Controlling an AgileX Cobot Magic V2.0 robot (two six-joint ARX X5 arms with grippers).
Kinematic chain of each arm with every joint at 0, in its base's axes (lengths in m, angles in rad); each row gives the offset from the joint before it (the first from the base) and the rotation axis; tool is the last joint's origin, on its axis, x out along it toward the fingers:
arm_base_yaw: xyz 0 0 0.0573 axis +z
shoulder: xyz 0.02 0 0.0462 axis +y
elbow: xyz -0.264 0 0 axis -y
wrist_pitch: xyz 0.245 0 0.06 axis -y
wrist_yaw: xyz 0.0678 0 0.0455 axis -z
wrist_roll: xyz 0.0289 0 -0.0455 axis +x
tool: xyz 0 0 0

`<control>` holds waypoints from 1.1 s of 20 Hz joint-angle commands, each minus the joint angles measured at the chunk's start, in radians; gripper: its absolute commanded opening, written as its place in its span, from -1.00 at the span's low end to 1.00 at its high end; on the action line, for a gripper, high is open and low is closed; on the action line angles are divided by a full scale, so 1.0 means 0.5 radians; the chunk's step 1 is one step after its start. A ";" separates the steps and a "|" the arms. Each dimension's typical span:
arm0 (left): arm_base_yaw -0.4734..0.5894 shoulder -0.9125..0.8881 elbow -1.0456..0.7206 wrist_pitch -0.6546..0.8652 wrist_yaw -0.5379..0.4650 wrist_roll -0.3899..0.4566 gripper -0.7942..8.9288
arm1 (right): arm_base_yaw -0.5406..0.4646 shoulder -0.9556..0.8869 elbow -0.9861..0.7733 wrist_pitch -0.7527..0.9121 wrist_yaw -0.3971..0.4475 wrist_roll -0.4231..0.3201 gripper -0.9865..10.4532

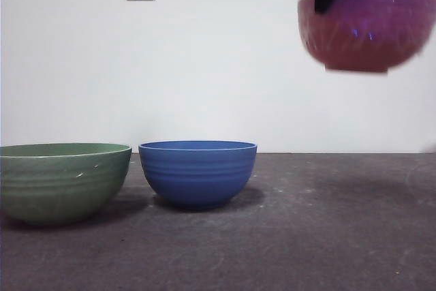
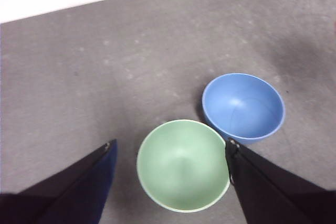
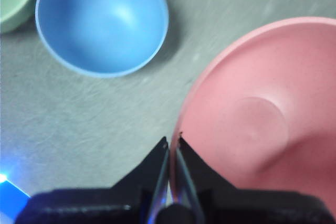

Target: Pick up the green bowl on the top,put the green bowl on the left,pick up the red bowl in the middle,put the red bowl on the right

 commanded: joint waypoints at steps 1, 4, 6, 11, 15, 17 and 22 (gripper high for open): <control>0.001 0.018 -0.011 0.021 0.066 -0.012 -0.13 | 0.007 -0.029 -0.297 0.294 -0.015 0.130 -0.85; -0.001 0.054 -0.011 0.025 0.072 -0.012 -0.13 | 0.007 0.012 -0.601 0.685 -0.062 0.156 -0.85; -0.001 0.061 -0.011 0.024 0.090 -0.012 -0.13 | 0.006 0.071 -0.735 0.893 -0.152 0.165 -0.85; -0.001 0.092 -0.011 0.026 0.107 -0.012 -0.13 | 0.006 0.294 -0.779 0.994 -0.272 0.170 -0.85; -0.001 0.106 -0.011 0.027 0.111 -0.012 -0.13 | 0.008 0.375 -0.779 1.012 -0.326 0.171 -0.80; -0.001 0.105 -0.011 0.027 0.110 -0.011 -0.13 | 0.010 0.363 -0.779 1.023 -0.323 0.191 -0.49; -0.001 0.106 -0.011 0.072 0.110 -0.011 -0.13 | -0.037 0.114 -0.779 1.097 -0.313 0.179 -0.33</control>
